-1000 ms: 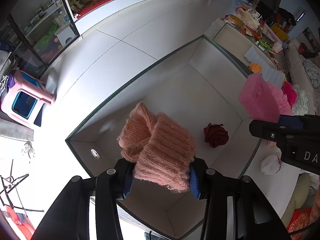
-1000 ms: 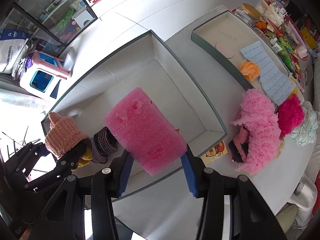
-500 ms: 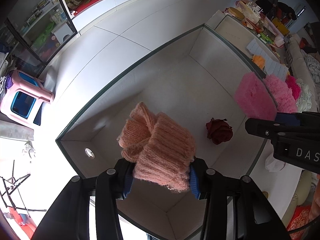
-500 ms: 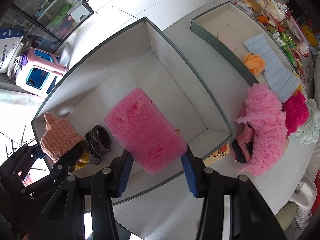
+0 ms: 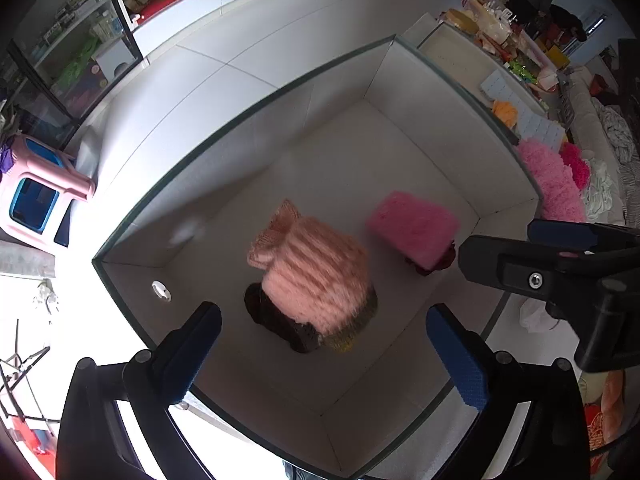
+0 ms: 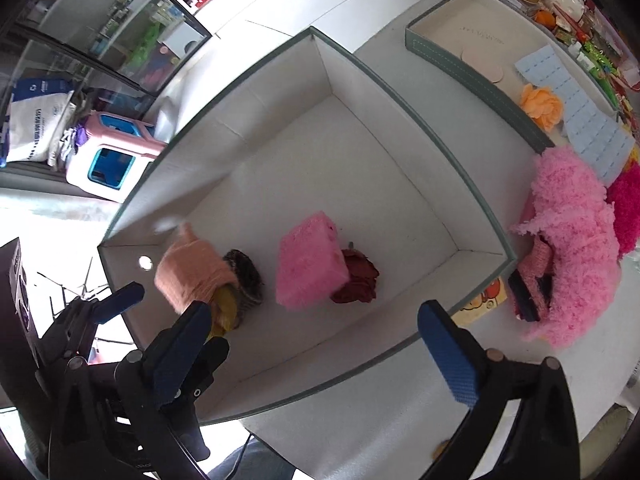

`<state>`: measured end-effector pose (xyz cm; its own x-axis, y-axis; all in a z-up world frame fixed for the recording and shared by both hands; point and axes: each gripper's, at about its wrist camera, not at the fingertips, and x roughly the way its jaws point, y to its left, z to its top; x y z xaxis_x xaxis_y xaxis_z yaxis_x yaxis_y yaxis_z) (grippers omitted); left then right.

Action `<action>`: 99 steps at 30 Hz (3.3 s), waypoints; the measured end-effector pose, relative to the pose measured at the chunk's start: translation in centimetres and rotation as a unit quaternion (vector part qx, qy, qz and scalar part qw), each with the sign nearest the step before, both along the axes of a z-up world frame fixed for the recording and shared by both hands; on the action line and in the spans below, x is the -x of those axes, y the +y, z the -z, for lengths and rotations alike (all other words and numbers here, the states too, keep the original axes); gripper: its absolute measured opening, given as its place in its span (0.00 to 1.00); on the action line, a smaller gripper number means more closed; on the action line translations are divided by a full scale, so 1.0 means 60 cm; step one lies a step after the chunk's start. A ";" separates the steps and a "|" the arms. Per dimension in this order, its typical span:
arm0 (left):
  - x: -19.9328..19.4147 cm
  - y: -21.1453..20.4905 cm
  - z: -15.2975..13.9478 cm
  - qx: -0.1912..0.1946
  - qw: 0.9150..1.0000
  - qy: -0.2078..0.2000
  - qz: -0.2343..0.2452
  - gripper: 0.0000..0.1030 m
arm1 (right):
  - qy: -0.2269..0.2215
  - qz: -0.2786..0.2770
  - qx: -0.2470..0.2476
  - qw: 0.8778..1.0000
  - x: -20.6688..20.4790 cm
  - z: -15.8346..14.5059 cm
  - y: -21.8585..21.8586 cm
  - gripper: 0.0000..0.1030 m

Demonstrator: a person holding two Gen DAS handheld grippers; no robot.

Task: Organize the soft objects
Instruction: 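Open the left tool to drop the pink hat while the right tool releases the sponge into the box, then withdraw both open tools from the box back over the table, then grasp the white drawstring bag with the left tool while the right tool grasps the fluffy pink toy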

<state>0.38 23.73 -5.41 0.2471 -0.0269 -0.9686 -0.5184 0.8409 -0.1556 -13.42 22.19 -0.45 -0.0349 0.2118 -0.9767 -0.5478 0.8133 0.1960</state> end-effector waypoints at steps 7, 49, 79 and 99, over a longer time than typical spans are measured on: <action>0.009 -0.010 -0.017 0.025 1.000 0.008 0.010 1.00 | -0.023 0.033 -0.016 0.999 0.007 -0.043 -0.053 1.00; -0.267 -0.468 0.128 0.078 0.980 0.100 0.152 1.00 | 0.119 0.434 0.022 0.893 0.278 0.119 -0.744 1.00; -0.210 -0.419 0.144 -0.025 0.951 0.125 0.280 0.48 | -0.032 0.257 -0.089 0.962 -0.145 -0.030 -0.483 1.00; -0.092 -0.278 0.147 -0.023 0.954 0.152 0.256 0.54 | 0.060 0.276 -0.042 0.958 -0.208 0.087 -0.363 0.35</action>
<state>5.90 7.03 -14.25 -0.0799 -0.0241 -0.9965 -0.0524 0.9984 -0.0200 -0.91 0.41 -5.68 -0.0062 0.3089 -0.9511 -0.0077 0.9511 0.3089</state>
